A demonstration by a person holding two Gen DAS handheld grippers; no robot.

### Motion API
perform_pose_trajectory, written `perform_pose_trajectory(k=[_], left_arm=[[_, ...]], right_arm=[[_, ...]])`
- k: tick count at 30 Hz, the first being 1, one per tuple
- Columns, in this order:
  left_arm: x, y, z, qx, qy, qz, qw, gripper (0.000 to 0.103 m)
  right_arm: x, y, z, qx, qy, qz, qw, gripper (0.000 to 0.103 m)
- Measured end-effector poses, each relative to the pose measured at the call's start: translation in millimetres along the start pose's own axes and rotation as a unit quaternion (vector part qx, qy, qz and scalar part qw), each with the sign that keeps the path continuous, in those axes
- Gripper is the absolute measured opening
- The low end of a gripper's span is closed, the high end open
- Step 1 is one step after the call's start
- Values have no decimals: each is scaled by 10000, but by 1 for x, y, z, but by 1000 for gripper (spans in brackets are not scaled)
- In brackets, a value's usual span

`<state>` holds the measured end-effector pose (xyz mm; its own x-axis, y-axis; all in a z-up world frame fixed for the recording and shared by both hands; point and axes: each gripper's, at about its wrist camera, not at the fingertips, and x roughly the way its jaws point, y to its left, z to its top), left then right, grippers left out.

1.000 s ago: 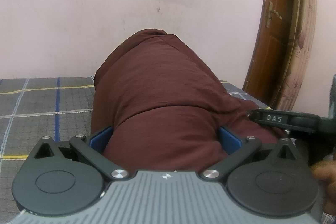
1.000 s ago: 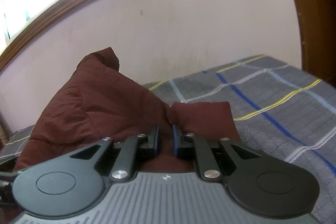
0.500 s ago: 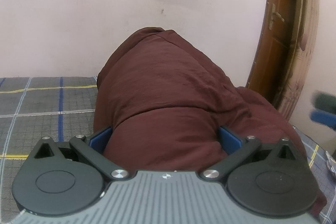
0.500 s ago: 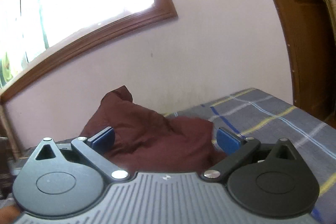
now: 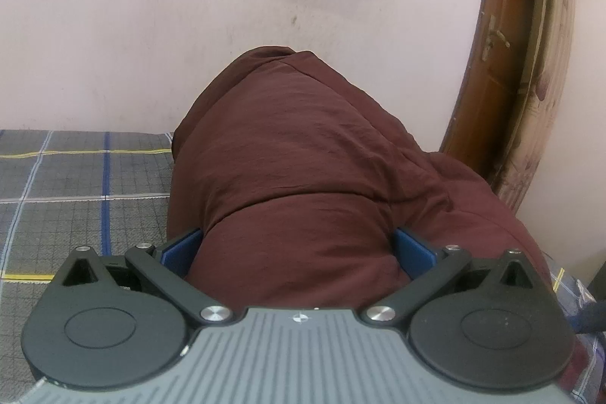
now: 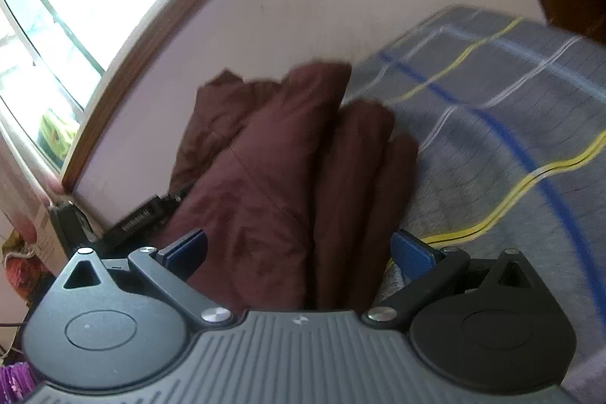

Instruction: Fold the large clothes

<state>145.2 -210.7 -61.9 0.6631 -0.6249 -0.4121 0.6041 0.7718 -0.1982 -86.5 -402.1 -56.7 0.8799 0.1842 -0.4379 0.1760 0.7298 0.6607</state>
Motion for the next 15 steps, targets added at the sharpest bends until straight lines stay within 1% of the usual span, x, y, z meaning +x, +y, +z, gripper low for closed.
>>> perform_pose_trajectory(k=[2,4,6,8,10,12,13,15], left_arm=[[0,0,0,9,5,-7,10000,103],[0,1,0,2,18,-18,10000,103],[0,1,0,0,12,-13,10000,103],[0,1,0,-1,3,-16,10000,103],[0,2,-1,-8,-4,-29,10000,103],[0,3,0,-42,4,-32,10000,103],[1,3,0,-72,25,-34,10000,103],[0,3,2,-79,61,-49,9999,103]], right_arm=[[15,-5,-3,-4,190,-280,9994,103],[18,-12,-3,172,129,-139,9997,103],[17,-16,-2,262,71,-118,9996,103],[19,-20,-4,442,20,87,9990,103],[28,-10,-1,179,186,438,9987,103],[40,3,5,-284,279,333,9987,103],[46,0,10,-184,339,352,9986,103],[53,-24,19,234,369,562,9975,102]])
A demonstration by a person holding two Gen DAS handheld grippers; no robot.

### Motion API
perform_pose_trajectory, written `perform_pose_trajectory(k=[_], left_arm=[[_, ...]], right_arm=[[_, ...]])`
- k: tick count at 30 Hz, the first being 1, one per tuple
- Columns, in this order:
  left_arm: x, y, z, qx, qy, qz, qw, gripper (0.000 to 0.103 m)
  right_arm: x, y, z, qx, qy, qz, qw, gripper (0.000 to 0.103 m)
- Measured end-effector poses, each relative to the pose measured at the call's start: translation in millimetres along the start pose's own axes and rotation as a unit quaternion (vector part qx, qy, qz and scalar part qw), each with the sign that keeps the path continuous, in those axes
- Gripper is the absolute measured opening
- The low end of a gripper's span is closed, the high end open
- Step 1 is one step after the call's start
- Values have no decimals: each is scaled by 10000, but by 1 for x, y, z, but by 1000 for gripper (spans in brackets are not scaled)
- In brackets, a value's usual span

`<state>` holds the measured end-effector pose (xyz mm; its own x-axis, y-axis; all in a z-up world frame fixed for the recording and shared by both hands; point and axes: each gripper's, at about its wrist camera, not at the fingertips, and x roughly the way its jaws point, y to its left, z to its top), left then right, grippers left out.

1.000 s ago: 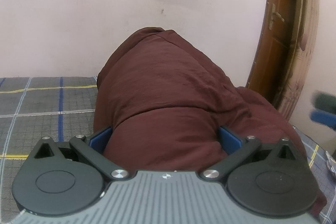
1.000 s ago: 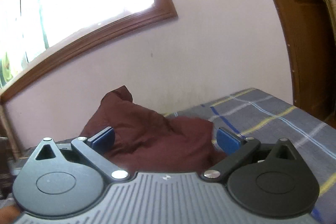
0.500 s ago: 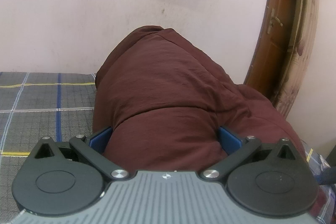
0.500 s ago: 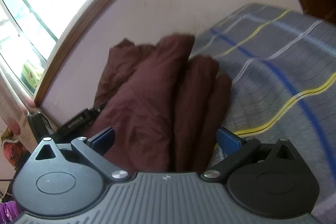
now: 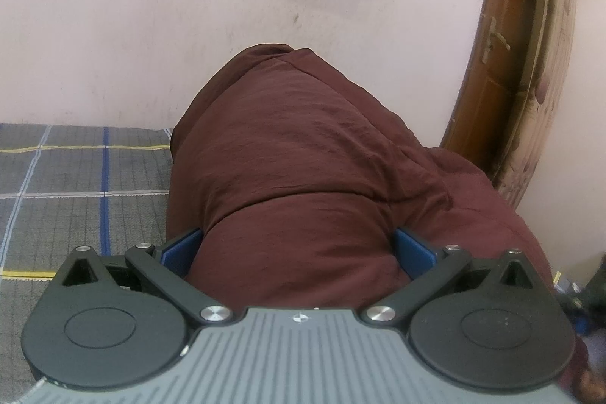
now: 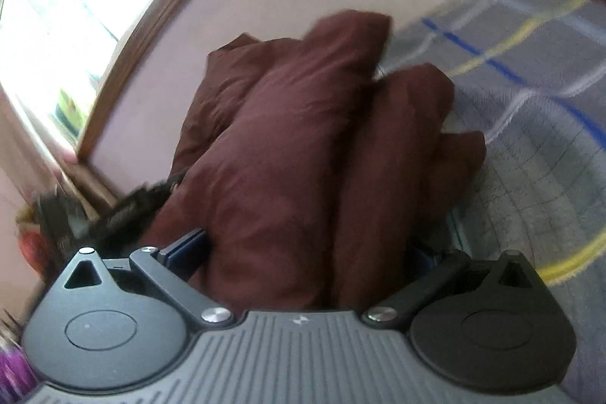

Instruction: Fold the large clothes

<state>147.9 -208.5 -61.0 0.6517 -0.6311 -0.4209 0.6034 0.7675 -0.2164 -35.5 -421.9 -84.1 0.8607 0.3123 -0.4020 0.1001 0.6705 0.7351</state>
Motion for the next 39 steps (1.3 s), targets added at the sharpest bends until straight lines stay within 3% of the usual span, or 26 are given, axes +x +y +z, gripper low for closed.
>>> perform_pose_trajectory(k=[6,10,16,27,39], left_arm=[[-1,-2,1,-26,22,42,10000,103],[-3,-3,1,-17,-1,90,10000,103],[-4,-8,2,35,28,160,9999,103],[-4,-10,4,79,28,227,9997,103],[-11,-12,12,123,127,269,9995,103]], right_arm=[[4,-7,1,-211,-192,-63,9996,103],[13,2,5,-285,65,230,9993,103],[23,4,11,-642,247,189,9975,103],[25,9,14,-456,252,147,9985,103],[26,13,8,-649,200,-4,9977,103]])
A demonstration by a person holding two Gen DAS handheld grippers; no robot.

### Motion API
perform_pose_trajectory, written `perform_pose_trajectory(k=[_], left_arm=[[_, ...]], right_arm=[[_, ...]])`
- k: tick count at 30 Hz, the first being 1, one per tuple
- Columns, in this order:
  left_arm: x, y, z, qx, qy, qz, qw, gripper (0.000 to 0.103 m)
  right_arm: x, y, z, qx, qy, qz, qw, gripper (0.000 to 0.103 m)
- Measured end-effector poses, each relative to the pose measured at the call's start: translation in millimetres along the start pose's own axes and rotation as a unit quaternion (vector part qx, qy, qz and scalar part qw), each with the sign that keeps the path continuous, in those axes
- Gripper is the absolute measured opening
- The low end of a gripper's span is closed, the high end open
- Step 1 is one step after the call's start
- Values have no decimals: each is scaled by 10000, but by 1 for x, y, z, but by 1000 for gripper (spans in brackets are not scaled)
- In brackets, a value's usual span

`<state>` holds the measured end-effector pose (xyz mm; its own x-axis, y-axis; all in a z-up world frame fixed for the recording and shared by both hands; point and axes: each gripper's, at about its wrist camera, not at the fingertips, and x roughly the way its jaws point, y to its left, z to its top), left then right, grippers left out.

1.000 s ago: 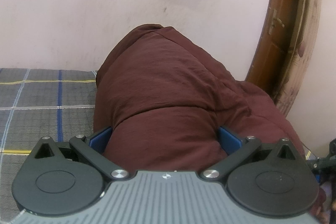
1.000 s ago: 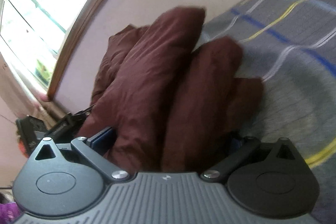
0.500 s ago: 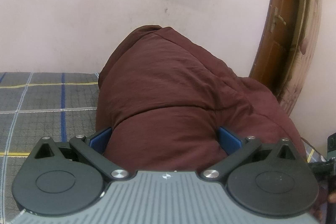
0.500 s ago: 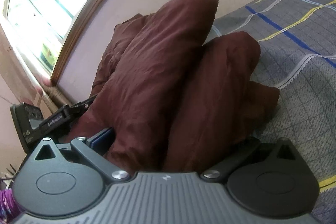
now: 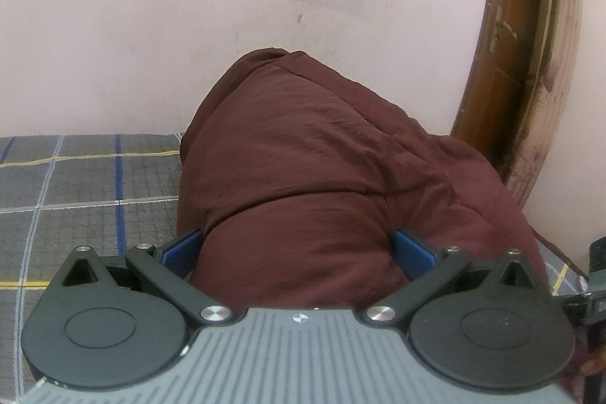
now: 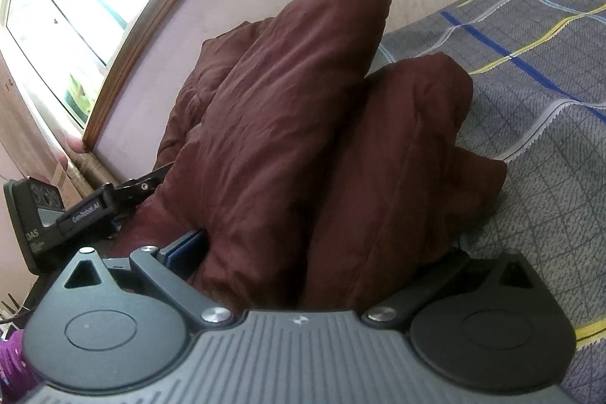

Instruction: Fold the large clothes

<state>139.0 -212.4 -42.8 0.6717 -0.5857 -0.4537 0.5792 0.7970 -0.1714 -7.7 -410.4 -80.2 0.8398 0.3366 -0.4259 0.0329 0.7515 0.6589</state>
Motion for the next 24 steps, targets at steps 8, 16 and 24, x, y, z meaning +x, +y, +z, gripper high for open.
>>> perform_pose_trajectory(k=[8,16,24], left_arm=[[-44,62,15,-495,87,-597,9970,103],[-11,131,3,-1264,855,-1529,9764,103],[49,128,-10,-1512,1517,-2806,9356,103]], right_arm=[[-1,-4,1,33,21,72,10000,103],[-1,-13,3,83,36,226,9997,103],[-3,-24,7,217,100,401,9989,103]])
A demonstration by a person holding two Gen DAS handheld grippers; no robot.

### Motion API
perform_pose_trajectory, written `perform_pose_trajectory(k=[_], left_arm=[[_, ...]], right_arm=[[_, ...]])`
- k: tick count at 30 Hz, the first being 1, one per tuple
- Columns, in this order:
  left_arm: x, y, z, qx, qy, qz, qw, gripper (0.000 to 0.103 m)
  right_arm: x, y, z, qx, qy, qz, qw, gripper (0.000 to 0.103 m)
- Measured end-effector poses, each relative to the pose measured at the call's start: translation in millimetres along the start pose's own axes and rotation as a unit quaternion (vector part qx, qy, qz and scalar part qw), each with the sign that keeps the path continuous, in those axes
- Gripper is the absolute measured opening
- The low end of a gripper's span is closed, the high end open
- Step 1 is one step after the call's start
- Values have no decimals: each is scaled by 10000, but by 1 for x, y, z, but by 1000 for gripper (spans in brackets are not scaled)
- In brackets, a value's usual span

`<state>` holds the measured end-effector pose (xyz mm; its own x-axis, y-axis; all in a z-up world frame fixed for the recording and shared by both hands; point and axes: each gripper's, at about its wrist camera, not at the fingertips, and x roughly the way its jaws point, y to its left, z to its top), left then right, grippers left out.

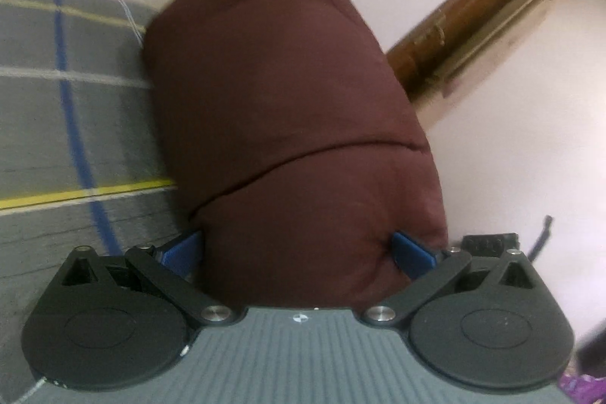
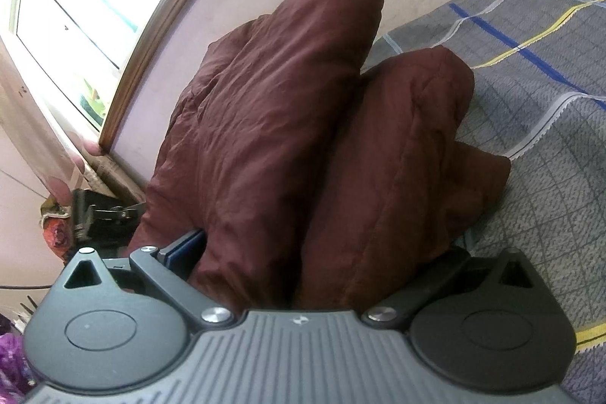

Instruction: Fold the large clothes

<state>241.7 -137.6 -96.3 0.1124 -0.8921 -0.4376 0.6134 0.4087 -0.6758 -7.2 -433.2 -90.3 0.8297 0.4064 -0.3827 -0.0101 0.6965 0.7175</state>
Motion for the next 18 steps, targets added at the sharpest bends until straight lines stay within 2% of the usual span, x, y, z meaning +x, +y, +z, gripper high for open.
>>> perform_pose_trajectory(k=[5,9,11,13,15,18], left_arm=[[22,17,17,-315,428,-478,9974,103],[28,20,19,-329,412,-476,9975,103],[24,11,11,-262,256,-283,9989,103],[21,-12,1,157,104,128,9997,103],[19,-36,-6,569,-17,525,9970,102],[13,-62,-16,833,-212,992,9914,102]], right_arm=[[2,-14,13,343,154,132,9992,103],[11,-20,21,553,210,98,9982,103],[17,-13,19,426,226,-94,9988,103],[23,3,14,81,253,-230,9994,103],[24,18,13,-312,173,-349,9988,93],[24,34,13,-587,-12,-342,9977,78]])
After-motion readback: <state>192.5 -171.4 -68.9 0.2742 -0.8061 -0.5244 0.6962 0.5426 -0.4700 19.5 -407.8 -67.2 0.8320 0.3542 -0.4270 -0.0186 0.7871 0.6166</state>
